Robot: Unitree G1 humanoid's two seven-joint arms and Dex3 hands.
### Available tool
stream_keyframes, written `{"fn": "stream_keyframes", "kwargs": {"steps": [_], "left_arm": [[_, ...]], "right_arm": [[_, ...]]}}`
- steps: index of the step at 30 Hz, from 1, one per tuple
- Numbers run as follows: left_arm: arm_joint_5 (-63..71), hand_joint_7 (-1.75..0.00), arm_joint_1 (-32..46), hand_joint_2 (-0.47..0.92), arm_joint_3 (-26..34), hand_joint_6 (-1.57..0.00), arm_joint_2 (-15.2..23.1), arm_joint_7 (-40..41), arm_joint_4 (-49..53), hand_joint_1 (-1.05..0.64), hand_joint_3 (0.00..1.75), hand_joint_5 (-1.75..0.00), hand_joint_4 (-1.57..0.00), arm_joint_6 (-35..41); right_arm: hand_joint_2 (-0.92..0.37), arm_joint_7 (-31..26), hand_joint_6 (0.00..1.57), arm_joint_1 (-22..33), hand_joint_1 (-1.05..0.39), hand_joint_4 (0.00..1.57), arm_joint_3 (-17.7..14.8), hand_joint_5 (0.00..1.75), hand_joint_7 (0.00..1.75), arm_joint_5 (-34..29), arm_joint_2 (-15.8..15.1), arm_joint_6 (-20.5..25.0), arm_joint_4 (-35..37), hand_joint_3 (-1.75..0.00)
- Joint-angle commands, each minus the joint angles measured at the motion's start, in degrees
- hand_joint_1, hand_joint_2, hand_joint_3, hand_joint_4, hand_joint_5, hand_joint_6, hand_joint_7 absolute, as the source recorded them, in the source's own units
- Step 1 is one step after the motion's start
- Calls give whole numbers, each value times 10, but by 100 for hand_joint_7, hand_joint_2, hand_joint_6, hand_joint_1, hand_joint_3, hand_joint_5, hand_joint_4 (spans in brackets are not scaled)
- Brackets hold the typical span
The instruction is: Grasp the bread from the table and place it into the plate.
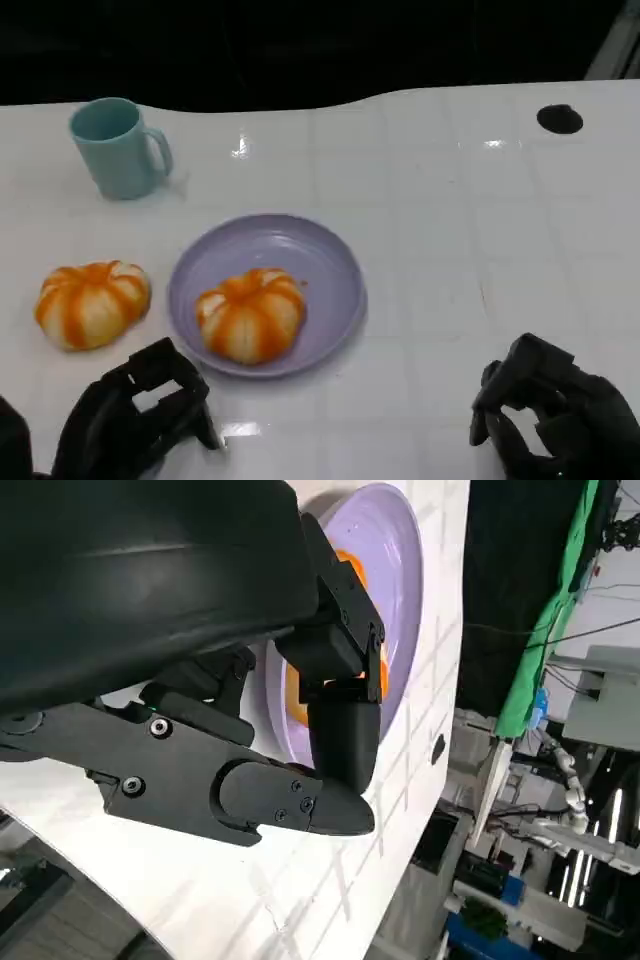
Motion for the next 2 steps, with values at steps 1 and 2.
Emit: {"fn": "stream_keyframes", "kwargs": {"steps": [1, 2], "left_arm": [[4, -140, 6, 92, 4, -71, 10, 1, 7, -50, 17, -167, -78, 6], [3, -140, 6, 92, 5, -71, 10, 0, 9, -50, 17, -167, -78, 5]], "right_arm": [[-48, -1, 62, 2, -37, 69, -6, 175, 153, 0, -4, -1, -4, -110], [-48, 0, 62, 2, -37, 69, -6, 175, 153, 2, -4, 1, -5, -110]]}}
